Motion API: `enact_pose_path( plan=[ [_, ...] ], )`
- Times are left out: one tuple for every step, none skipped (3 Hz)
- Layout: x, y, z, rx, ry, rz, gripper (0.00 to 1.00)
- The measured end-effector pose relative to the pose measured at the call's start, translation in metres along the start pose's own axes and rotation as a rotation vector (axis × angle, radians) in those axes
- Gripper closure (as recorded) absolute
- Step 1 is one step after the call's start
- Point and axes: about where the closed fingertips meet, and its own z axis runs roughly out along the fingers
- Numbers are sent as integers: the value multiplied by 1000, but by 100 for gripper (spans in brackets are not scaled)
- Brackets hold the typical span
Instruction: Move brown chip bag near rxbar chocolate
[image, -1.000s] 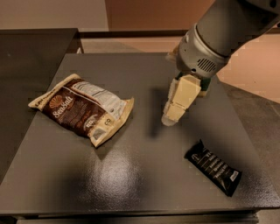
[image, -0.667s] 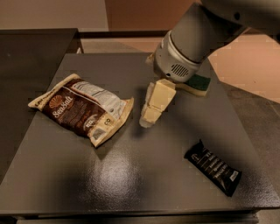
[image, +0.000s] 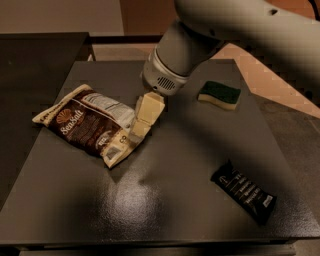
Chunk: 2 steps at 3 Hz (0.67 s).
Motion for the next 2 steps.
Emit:
enact_pose_path(
  plan=[
    [-4, -9, 28, -21, 29, -6, 0],
    [3, -13, 50, -38, 63, 0, 0]
  ],
)
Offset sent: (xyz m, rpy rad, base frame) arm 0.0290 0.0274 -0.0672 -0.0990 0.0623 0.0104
